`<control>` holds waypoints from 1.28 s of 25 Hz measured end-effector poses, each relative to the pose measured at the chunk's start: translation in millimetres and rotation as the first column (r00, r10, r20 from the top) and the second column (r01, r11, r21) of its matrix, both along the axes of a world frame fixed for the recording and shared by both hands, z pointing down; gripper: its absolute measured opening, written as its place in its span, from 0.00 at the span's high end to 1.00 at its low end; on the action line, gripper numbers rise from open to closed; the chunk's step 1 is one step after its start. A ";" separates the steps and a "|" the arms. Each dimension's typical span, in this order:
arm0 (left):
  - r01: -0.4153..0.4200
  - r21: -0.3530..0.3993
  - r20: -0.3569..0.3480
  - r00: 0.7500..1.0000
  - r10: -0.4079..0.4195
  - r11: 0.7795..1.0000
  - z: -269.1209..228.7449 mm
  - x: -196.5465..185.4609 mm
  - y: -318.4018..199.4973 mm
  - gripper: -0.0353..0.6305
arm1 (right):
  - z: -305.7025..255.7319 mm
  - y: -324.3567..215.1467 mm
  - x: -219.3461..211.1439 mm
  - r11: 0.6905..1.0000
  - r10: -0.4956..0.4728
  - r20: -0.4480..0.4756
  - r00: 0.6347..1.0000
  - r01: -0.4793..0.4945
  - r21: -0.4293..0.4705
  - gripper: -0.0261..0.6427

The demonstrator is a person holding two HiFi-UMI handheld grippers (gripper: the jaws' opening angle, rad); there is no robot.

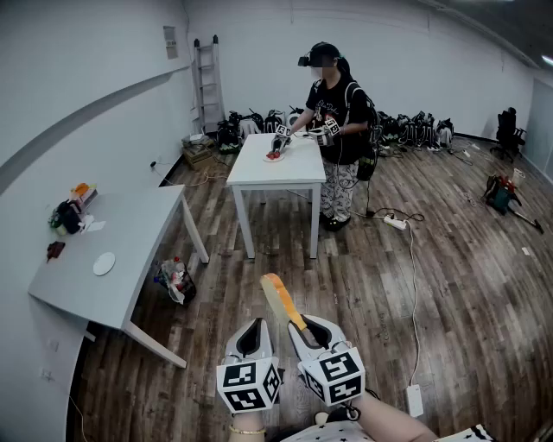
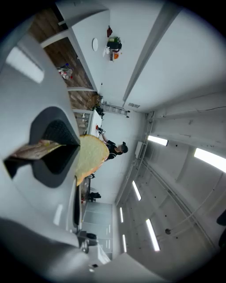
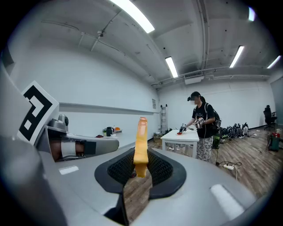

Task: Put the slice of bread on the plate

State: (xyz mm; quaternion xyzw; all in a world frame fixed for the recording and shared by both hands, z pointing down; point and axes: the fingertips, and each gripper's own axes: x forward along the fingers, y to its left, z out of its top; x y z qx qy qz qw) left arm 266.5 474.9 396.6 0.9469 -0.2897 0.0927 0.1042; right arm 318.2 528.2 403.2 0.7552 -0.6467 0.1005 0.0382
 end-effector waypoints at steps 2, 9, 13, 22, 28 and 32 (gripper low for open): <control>0.005 0.001 -0.001 1.000 -0.005 1.000 0.6 -9.3 -7.5 0.94 | -0.7 -7.1 -6.6 1.000 0.002 0.003 1.000 -0.002 0.004 0.84; 0.063 -0.012 -0.002 0.998 -0.063 0.998 10.1 -56.2 -35.5 0.94 | 3.8 -32.5 -39.8 1.000 -0.025 0.008 1.000 0.025 0.004 0.84; 0.117 -0.014 0.005 0.993 -0.117 0.993 14.9 -94.8 -55.4 0.94 | 9.8 -55.2 -68.0 0.998 -0.065 0.019 0.998 0.065 -0.001 0.84; 0.317 -0.053 -0.001 0.948 -0.317 0.947 26.1 -184.9 -132.9 0.94 | 20.2 -145.4 -131.9 0.971 -0.240 0.045 0.970 0.241 -0.008 0.83; 0.459 -0.054 0.013 0.888 -0.459 0.887 34.7 -205.3 -209.7 0.94 | 22.4 -243.5 -144.1 0.922 -0.387 0.045 0.921 0.387 -0.005 0.84; 0.519 -0.047 -0.012 0.854 -0.520 0.853 21.0 -210.9 -276.2 0.94 | 5.6 -323.9 -146.4 0.887 -0.461 0.041 0.886 0.461 0.015 0.84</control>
